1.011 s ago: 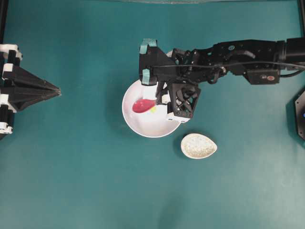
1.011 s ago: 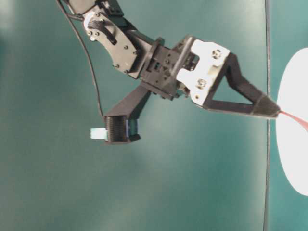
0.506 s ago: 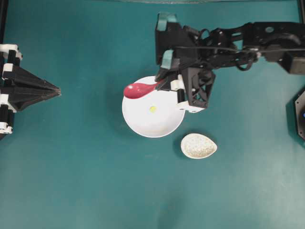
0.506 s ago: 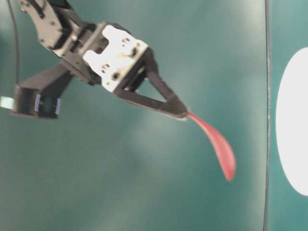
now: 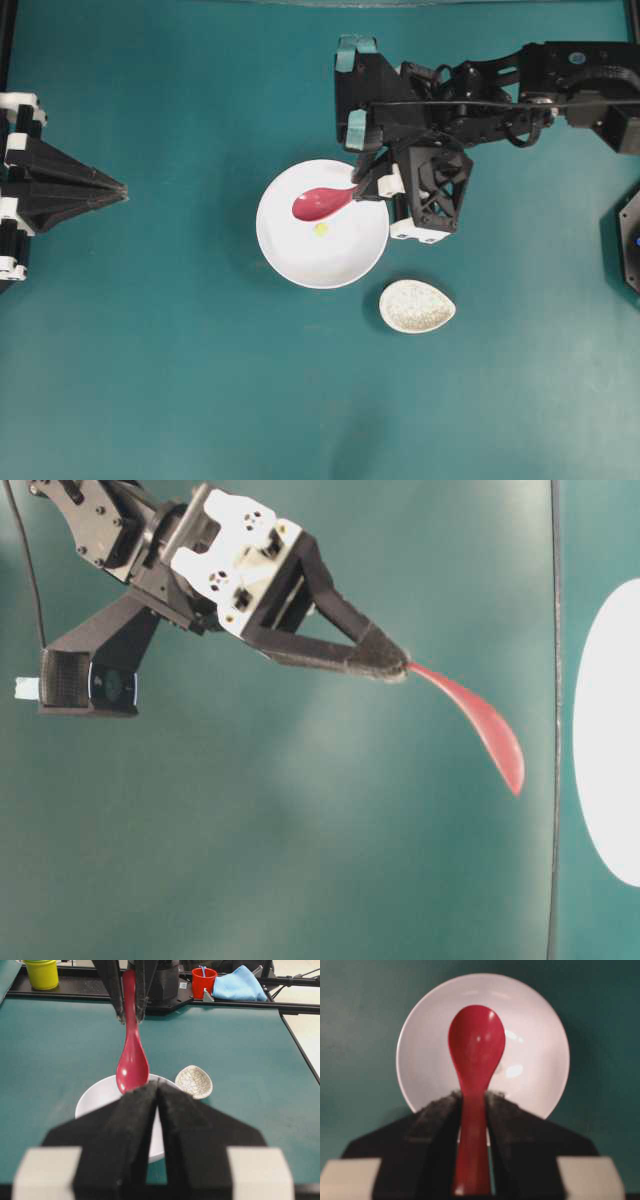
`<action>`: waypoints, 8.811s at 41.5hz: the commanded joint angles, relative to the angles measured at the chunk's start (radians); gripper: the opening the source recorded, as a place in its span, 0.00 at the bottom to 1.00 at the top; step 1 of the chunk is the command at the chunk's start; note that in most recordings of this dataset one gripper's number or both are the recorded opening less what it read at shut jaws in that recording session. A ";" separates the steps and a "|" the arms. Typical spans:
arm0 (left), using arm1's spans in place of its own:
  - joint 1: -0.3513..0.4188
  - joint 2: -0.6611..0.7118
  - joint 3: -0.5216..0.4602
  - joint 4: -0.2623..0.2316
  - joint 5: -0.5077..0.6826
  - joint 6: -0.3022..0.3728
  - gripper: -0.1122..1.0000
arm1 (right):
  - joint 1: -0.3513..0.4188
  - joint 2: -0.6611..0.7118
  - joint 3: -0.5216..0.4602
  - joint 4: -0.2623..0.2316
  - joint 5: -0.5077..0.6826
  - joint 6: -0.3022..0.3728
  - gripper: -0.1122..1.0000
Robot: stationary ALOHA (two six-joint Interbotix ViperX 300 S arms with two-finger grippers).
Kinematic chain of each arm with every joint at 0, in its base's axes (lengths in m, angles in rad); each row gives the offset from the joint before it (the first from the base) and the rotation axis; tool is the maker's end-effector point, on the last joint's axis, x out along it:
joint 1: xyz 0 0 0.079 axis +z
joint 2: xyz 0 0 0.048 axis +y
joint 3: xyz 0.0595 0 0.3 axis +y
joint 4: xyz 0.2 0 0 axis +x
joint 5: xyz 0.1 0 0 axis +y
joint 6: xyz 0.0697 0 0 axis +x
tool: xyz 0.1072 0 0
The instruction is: Scoop the yellow hexagonal prism block from the bowl with a spoon using the right arm.
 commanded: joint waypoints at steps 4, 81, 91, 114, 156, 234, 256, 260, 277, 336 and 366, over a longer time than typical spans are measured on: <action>0.002 0.009 -0.025 0.003 -0.011 0.000 0.17 | 0.000 -0.052 0.005 -0.003 0.025 0.017 0.32; 0.002 0.009 -0.025 0.002 -0.026 -0.006 0.17 | 0.000 -0.270 0.319 -0.021 -0.015 0.152 0.32; 0.002 0.009 -0.023 0.003 -0.025 -0.006 0.17 | 0.000 -0.270 0.331 -0.021 -0.020 0.152 0.32; 0.002 0.009 -0.023 0.003 -0.025 -0.006 0.17 | 0.000 -0.258 0.331 -0.049 -0.038 0.152 0.32; 0.002 0.008 -0.023 0.003 -0.023 -0.006 0.17 | 0.000 -0.100 0.210 -0.054 -0.008 0.137 0.32; 0.002 0.008 -0.021 0.003 0.025 -0.002 0.17 | 0.011 0.121 0.063 -0.061 0.037 0.127 0.32; 0.002 0.008 -0.023 0.003 0.021 -0.003 0.17 | 0.028 0.160 0.055 -0.061 -0.035 0.127 0.32; 0.002 0.008 -0.023 0.003 0.021 -0.003 0.17 | 0.028 0.169 0.049 -0.061 -0.046 0.126 0.32; 0.002 0.008 -0.023 0.002 0.021 -0.003 0.17 | 0.028 0.193 0.046 -0.061 -0.117 0.126 0.32; 0.002 0.008 -0.023 0.002 0.021 -0.005 0.17 | 0.028 0.204 0.118 -0.063 -0.307 0.129 0.32; 0.002 0.008 -0.025 0.003 0.021 -0.009 0.17 | 0.028 0.092 0.117 -0.064 -0.267 0.129 0.32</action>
